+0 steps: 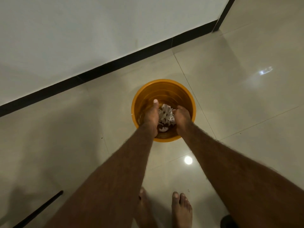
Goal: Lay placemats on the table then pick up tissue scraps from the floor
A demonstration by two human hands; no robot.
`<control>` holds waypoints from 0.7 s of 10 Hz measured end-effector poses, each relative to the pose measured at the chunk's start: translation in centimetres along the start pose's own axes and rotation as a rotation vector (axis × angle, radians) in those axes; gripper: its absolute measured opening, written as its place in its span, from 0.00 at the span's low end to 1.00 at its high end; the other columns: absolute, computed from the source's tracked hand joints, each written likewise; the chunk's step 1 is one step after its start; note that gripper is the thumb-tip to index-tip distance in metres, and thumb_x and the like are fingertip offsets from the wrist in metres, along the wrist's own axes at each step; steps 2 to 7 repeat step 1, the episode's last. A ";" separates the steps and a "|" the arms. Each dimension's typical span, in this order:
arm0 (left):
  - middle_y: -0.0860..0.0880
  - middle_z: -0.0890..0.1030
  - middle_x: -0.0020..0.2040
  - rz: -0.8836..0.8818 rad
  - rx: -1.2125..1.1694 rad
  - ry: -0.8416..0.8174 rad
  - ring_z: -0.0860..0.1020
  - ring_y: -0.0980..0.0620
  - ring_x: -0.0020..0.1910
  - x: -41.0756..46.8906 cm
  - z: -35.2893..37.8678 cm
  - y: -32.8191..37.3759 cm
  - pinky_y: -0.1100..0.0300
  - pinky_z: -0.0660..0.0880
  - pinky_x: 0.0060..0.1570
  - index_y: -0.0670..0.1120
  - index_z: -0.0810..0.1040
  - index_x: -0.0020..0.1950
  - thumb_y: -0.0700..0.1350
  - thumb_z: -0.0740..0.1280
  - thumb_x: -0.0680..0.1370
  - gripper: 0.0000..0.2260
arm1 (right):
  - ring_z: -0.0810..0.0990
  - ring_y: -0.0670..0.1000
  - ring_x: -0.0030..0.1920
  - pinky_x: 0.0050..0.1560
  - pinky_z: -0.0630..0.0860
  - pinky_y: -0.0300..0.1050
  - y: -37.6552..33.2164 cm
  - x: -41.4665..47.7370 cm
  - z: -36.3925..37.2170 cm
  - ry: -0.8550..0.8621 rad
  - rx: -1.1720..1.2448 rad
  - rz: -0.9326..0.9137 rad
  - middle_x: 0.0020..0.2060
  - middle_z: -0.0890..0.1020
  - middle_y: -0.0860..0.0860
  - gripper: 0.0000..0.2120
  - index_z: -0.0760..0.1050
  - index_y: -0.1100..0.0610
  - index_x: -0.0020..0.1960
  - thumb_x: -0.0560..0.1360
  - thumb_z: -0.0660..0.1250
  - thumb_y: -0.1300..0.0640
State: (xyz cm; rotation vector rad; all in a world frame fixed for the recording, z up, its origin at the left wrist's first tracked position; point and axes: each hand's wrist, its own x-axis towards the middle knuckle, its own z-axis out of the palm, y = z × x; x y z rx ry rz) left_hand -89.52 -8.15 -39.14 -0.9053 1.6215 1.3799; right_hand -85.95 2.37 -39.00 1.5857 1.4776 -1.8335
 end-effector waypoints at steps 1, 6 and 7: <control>0.42 0.70 0.77 0.082 0.057 0.008 0.71 0.37 0.73 -2.0 -0.8 -0.5 0.35 0.69 0.70 0.53 0.64 0.80 0.73 0.58 0.78 0.36 | 0.80 0.55 0.51 0.45 0.74 0.45 -0.4 -2.1 -0.2 -0.002 -0.020 -0.034 0.52 0.81 0.52 0.17 0.73 0.51 0.67 0.84 0.54 0.46; 0.42 0.70 0.77 0.082 0.057 0.008 0.71 0.37 0.73 -2.0 -0.8 -0.5 0.35 0.69 0.70 0.53 0.64 0.80 0.73 0.58 0.78 0.36 | 0.80 0.55 0.51 0.45 0.74 0.45 -0.4 -2.1 -0.2 -0.002 -0.020 -0.034 0.52 0.81 0.52 0.17 0.73 0.51 0.67 0.84 0.54 0.46; 0.42 0.70 0.77 0.082 0.057 0.008 0.71 0.37 0.73 -2.0 -0.8 -0.5 0.35 0.69 0.70 0.53 0.64 0.80 0.73 0.58 0.78 0.36 | 0.80 0.55 0.51 0.45 0.74 0.45 -0.4 -2.1 -0.2 -0.002 -0.020 -0.034 0.52 0.81 0.52 0.17 0.73 0.51 0.67 0.84 0.54 0.46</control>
